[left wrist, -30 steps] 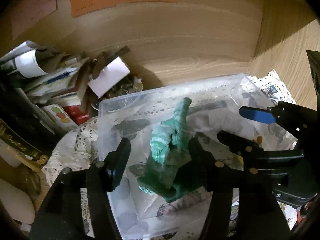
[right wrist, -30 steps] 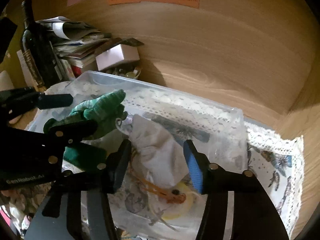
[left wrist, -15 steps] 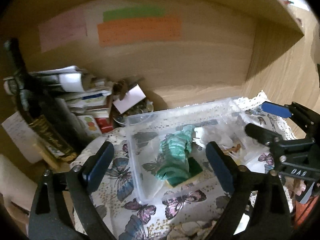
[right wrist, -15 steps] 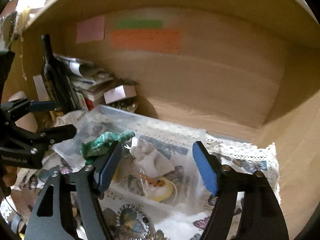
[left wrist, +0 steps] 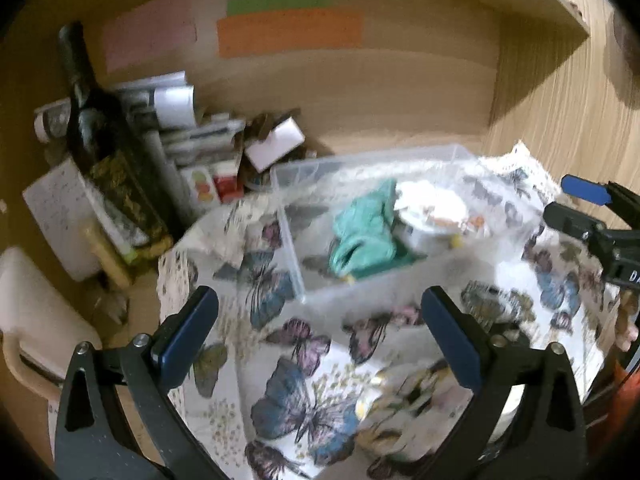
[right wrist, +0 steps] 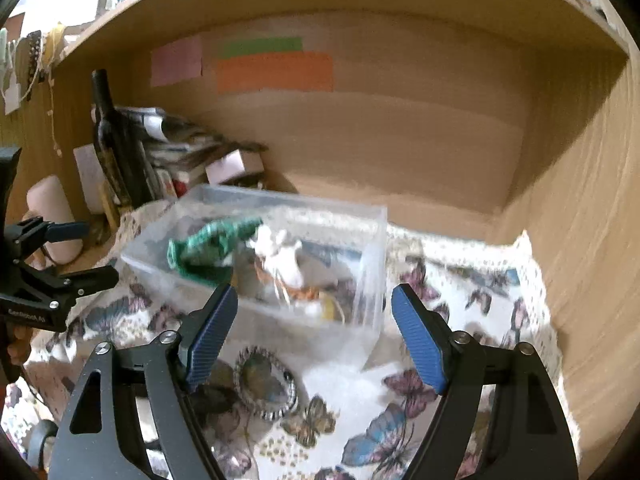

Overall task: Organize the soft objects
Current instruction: 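Grasp the beaded bracelet with the right tool while the left tool grasps the floral scrunchie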

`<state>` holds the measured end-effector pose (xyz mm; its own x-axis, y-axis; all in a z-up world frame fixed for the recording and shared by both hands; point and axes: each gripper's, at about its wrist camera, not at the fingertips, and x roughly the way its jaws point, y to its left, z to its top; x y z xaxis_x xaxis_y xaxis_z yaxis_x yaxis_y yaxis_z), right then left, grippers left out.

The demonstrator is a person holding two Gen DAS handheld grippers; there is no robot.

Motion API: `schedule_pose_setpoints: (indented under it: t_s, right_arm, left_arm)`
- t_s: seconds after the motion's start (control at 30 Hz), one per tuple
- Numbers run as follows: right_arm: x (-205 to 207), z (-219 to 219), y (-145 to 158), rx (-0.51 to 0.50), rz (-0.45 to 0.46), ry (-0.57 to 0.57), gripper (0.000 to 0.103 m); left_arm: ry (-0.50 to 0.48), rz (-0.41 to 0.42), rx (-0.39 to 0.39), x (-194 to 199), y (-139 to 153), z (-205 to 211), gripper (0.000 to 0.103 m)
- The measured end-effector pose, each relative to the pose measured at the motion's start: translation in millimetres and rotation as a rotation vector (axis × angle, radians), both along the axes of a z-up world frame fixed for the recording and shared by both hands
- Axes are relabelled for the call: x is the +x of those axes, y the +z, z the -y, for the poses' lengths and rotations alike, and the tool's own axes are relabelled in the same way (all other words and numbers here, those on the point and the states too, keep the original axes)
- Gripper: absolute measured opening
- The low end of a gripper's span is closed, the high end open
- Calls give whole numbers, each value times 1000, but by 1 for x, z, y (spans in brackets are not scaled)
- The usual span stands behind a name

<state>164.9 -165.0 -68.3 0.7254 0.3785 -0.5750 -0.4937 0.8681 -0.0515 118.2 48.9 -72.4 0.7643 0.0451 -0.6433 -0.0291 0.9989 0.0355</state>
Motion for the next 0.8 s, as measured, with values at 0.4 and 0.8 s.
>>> schedule_pose_setpoints:
  t_s: [0.4, 0.8]
  right_arm:
    - [7, 1, -53, -58, -161, -12, 77]
    - [18, -15, -87, -128, -279, 25, 46]
  left_arm:
    - [-36, -201, -14, -10, -63, -9, 103]
    - [-96, -262, -75, -3, -84, 6, 81]
